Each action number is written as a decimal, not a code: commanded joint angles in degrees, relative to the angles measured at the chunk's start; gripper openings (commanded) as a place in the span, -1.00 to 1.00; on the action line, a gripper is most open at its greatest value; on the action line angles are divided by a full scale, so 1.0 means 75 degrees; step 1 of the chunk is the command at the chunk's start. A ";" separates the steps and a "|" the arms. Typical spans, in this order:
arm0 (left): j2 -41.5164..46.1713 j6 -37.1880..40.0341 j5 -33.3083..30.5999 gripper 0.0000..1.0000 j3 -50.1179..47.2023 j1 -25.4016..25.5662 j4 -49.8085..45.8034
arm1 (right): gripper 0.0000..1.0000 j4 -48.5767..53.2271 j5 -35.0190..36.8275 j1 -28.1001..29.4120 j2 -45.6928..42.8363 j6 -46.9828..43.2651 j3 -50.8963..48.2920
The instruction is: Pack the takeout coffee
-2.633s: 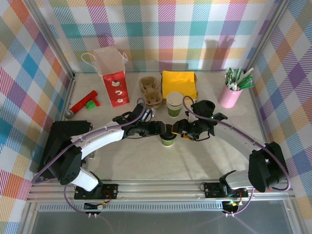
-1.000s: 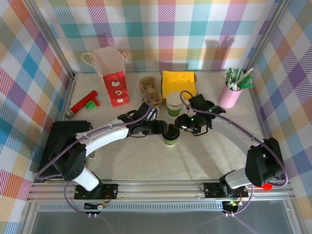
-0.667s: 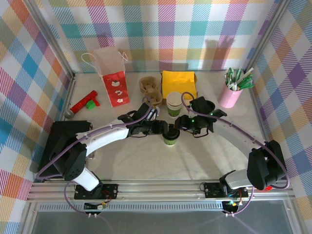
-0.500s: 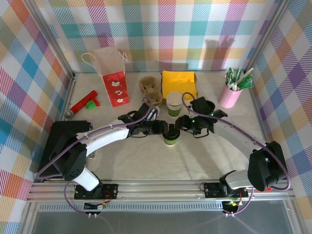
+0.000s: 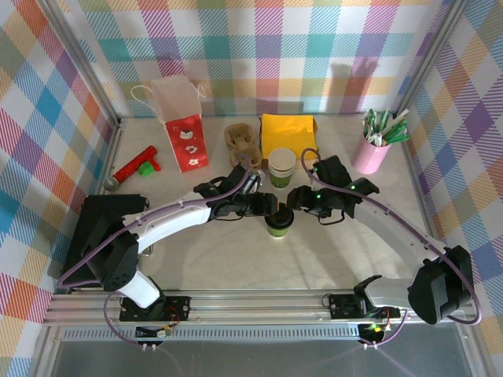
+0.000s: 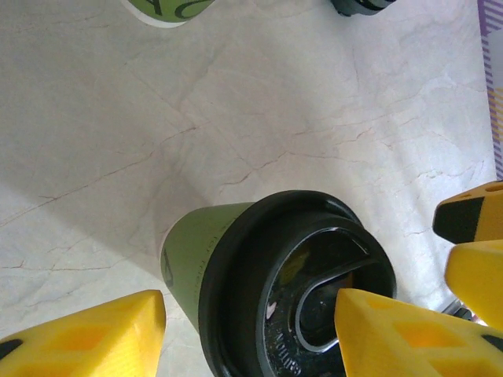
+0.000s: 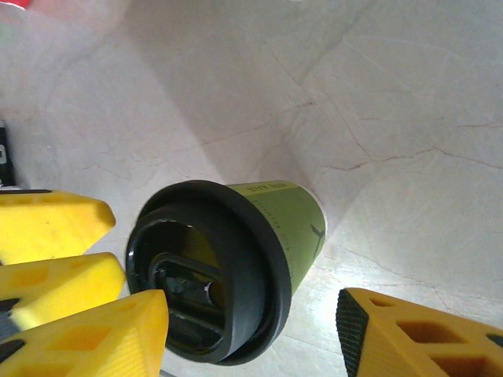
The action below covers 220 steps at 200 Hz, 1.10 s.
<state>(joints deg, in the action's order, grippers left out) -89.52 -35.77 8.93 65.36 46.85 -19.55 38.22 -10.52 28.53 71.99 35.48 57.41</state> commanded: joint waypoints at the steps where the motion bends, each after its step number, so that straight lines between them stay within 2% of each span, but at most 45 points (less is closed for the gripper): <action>1: 0.0647 -0.0133 -0.0462 0.20 0.0203 0.0013 -0.0440 | 0.20 0.0216 0.0020 0.0068 -0.0312 -0.0035 0.0158; 29: 0.1555 -0.0371 -0.1122 0.23 -0.0228 -0.0179 -0.0814 | 0.20 0.0325 0.0116 0.0393 -0.0469 0.0096 0.0226; 96: 0.4103 -0.0720 -0.3098 0.33 -0.1544 -0.0620 -0.1526 | 0.33 0.1161 0.2152 0.1896 0.0220 0.0099 0.1020; 127: 0.4651 -0.0663 -0.3217 0.34 -0.1705 -0.0716 -0.1657 | 0.42 0.1405 0.2664 0.2234 0.0672 0.0087 0.1418; 139: 0.4692 -0.0625 -0.3206 0.34 -0.1693 -0.0727 -0.1692 | 0.51 0.1413 0.2726 0.2300 0.0831 0.0085 0.1494; 220: 0.4442 -0.0557 -0.2991 0.34 -0.1681 -0.0768 -0.1518 | 0.54 0.1504 0.3160 0.2655 0.1488 0.0042 0.1756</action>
<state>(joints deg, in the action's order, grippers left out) -55.55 -40.69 -13.39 53.41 41.80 -31.09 48.12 11.16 47.72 82.89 35.97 68.75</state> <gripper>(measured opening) 0.669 0.767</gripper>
